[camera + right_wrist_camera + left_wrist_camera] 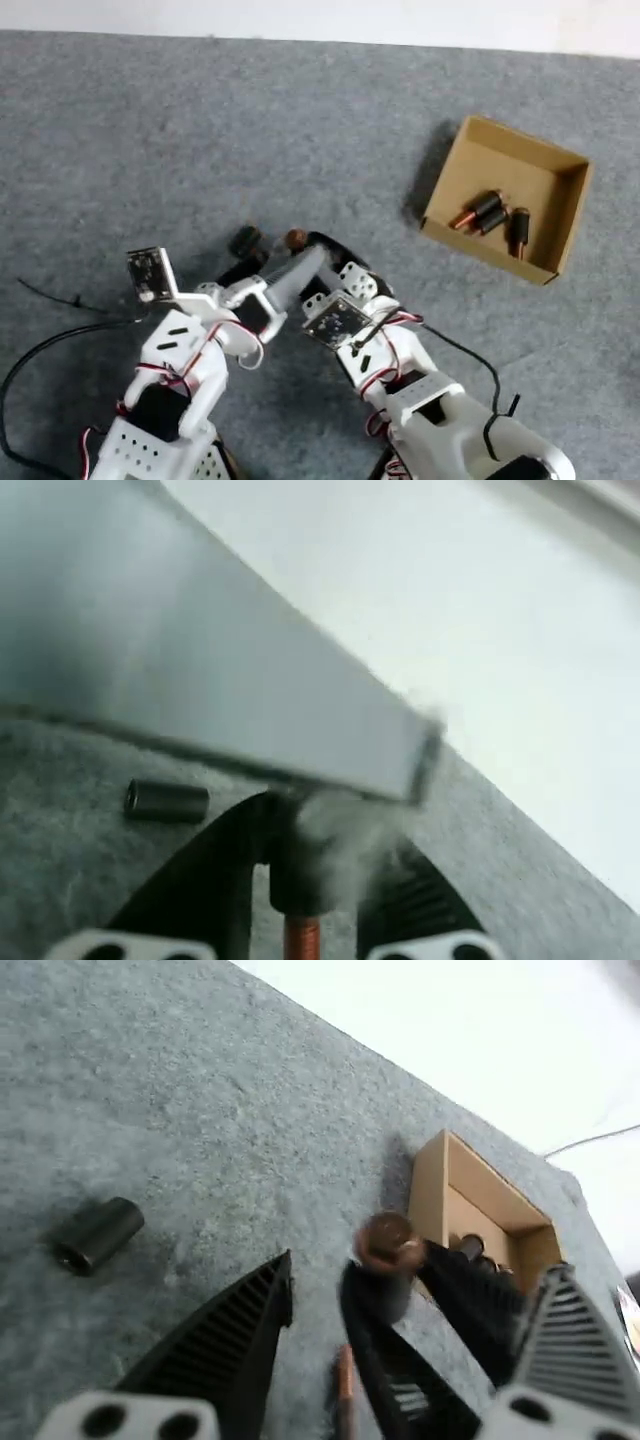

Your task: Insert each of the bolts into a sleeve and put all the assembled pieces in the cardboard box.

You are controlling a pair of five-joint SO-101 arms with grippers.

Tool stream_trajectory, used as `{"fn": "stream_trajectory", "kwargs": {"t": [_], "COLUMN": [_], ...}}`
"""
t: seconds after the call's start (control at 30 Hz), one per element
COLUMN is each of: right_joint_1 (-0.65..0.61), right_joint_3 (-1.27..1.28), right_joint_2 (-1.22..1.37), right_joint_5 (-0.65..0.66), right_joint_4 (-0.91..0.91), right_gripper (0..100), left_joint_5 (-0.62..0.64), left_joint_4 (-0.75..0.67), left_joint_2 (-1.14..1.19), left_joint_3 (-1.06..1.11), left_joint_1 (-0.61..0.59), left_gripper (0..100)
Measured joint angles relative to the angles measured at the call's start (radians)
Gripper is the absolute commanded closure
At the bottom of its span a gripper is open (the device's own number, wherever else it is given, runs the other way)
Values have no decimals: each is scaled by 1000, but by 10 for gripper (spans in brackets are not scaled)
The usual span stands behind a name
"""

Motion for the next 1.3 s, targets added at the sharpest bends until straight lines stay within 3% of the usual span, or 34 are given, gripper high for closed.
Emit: {"fn": "stream_trajectory", "kwargs": {"t": [0.17,0.3,0.5,0.6,0.7,0.83,1.0,1.3], "right_joint_1": [66,141,413,585,723,789,787,822], "right_joint_3": [0,0,-20,-135,-391,-792,-1180,-1478], "right_joint_2": [0,0,0,2,34,176,394,836], "right_joint_5": [0,-77,-296,-427,-531,-555,-523,-411], "right_joint_4": [0,0,20,190,516,922,1049,1258], "right_gripper": [993,993,993,993,993,990,990,985], "left_joint_5": [104,199,213,204,195,192,192,166], "left_joint_4": [-63,-123,-133,-133,-135,-137,-137,-137], "left_joint_2": [0,0,0,0,0,0,0,0], "left_joint_3": [0,0,0,0,0,0,0,0], "left_joint_1": [-157,-302,-319,-319,-319,-316,-301,-301], "left_gripper": [639,639,639,639,639,639,639,639]}}
